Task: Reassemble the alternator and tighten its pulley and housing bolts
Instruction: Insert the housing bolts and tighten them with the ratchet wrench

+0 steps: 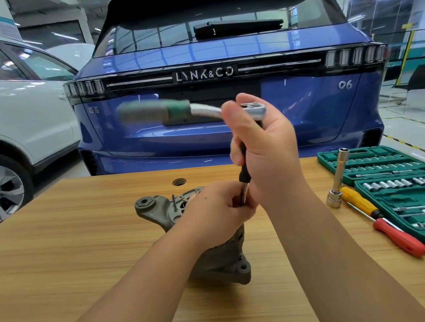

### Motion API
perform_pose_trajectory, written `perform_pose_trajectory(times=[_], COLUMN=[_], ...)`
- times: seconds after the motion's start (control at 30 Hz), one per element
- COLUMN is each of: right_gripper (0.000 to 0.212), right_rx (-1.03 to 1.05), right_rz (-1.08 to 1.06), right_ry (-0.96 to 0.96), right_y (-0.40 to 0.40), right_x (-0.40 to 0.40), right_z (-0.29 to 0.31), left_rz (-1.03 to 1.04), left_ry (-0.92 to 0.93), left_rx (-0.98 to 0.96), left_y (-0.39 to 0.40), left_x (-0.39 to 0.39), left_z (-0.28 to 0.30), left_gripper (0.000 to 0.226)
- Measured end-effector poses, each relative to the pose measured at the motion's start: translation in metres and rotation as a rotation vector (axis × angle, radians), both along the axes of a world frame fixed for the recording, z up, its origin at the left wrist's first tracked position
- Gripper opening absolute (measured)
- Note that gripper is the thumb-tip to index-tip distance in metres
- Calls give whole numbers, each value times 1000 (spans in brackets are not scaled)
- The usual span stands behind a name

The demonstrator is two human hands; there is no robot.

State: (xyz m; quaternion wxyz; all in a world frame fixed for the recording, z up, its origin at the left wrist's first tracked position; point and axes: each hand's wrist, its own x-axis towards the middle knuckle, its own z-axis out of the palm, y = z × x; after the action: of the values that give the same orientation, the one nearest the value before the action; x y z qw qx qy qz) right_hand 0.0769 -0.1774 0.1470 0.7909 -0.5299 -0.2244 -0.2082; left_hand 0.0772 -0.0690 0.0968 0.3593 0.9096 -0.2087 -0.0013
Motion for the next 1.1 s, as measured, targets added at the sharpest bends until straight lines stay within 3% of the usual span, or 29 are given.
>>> perform_pose_trajectory(times=[0.07, 0.17, 0.33, 0.43, 0.6, 0.77, 0.87, 1.0, 1.1], right_gripper=[21, 15, 40, 50, 46, 52, 24, 16, 29], right_rx=[11, 20, -86, -91, 62, -47, -36, 6, -23], right_rz=[-92, 24, -13, -39, 224, -8, -149, -7, 75], right_ry=[57, 84, -211, -254, -169, -80, 2, 72, -73], right_y=[-3, -10, 1, 5, 2, 7, 6, -2, -1], right_x=[2, 3, 2, 4, 5, -5, -5, -1, 3], right_z=[2, 4, -3, -7, -10, -3, 0, 2, -2], left_rz=[-12, 11, 25, 46, 58, 11, 2, 6, 14], left_ry=[-5, -14, 15, 10, 15, -3, -18, 3, 11], left_rx=[4, -2, -37, -27, 29, -25, -16, -24, -36], left_y=[-1, -1, 0, 1, 2, 1, 0, -1, -1], left_x=[0, 3, 1, 0, 4, 1, -1, 0, 0], left_z=[0, -1, 0, 0, -2, -1, 0, 1, 2], left_gripper=[8, 9, 6, 13, 17, 4, 7, 7, 4])
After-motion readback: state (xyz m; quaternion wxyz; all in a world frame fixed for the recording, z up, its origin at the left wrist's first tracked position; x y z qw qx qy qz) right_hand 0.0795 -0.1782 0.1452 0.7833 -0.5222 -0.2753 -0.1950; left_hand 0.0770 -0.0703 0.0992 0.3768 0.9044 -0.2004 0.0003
